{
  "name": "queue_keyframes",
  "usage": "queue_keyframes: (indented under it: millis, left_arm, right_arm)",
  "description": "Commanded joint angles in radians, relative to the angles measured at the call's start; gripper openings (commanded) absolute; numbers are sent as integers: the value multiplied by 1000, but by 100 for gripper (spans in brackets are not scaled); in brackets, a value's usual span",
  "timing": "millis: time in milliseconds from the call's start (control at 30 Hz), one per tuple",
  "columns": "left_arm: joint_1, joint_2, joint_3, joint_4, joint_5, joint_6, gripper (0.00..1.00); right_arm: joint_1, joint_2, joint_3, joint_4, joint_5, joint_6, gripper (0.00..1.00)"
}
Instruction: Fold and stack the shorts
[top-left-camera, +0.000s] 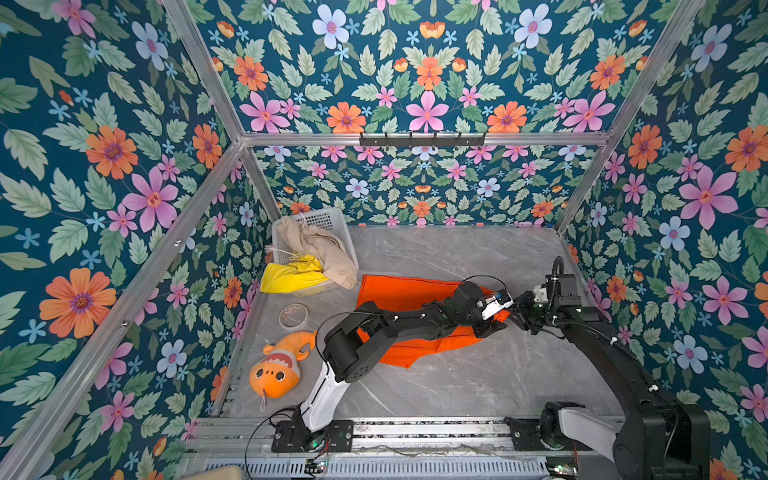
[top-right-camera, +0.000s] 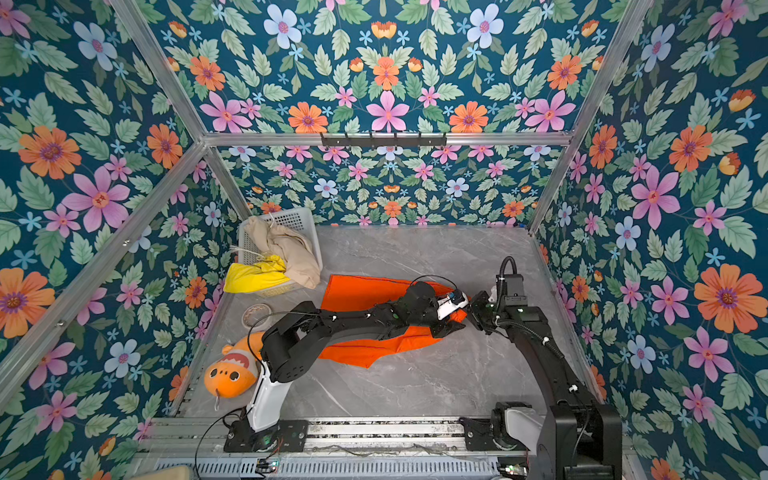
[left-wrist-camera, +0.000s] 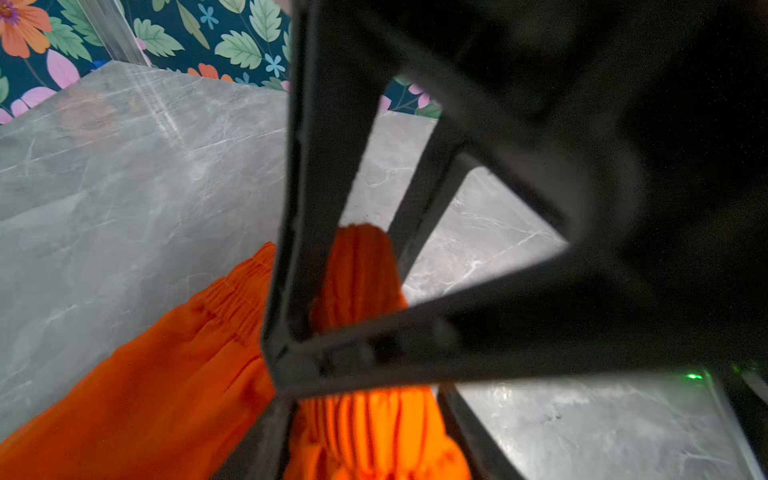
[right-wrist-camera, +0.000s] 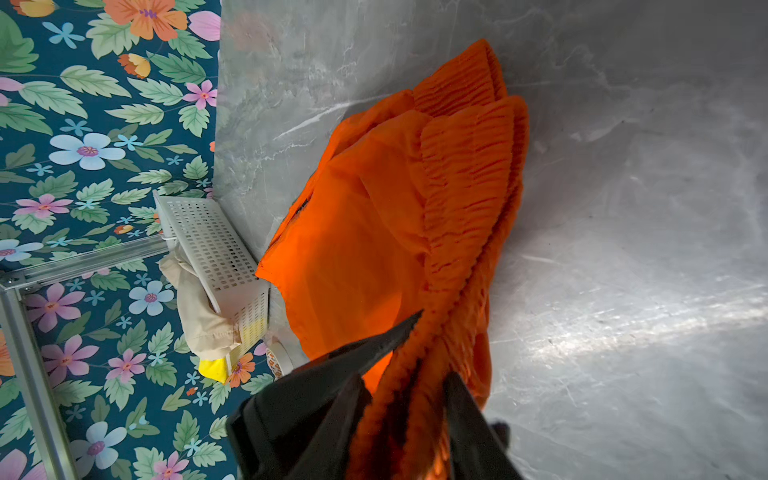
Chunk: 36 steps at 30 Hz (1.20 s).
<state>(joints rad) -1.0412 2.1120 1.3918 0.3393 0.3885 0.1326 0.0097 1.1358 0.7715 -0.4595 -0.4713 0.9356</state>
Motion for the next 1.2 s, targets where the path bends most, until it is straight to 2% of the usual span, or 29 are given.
queue_keyframes:
  millis: [0,33,100,167,333,467,700,900,1000,1100,1133,1167]
  left_arm:
    - [-2,-5,1,9,-57,-18,32]
    - [-1,-6,-1,14,-64,-25,26]
    - [1,-7,-9,27,-84,-33,18]
    - [0,-6,-18,40,-83,-36,16]
    - [-1,-7,-33,56,-84,-23,16]
    - [-2,-21,-60,74,-111,19,16]
    - [-17,-36,-91,66,-148,97,16]
    - [-27,-39,-108,103,-170,96,16]
    - [-34,-32,-103,109,-164,100,16]
    - [-40,-32,-98,96,-142,108,20]
    - [-43,-36,-97,84,-133,111,26]
    - [-43,-41,-95,70,-120,111,37]
  right_arm:
    - [-7,9,12,-7,-16,-3,41]
    - [-19,16,16,-16,-25,-9,49]
    - [-66,27,19,-35,-67,-16,70]
    - [-116,20,9,-41,-103,-10,99]
    - [-187,18,-69,42,-208,80,99]
    - [-187,114,-110,180,-302,166,99]
    - [-188,291,-32,263,-338,163,99]
    - [-156,368,-74,340,-355,194,98]
    - [-145,394,-90,395,-363,210,94]
    - [-139,429,-87,424,-364,193,83]
    - [-139,444,-80,412,-359,172,75]
    - [-140,458,-70,399,-354,148,64]
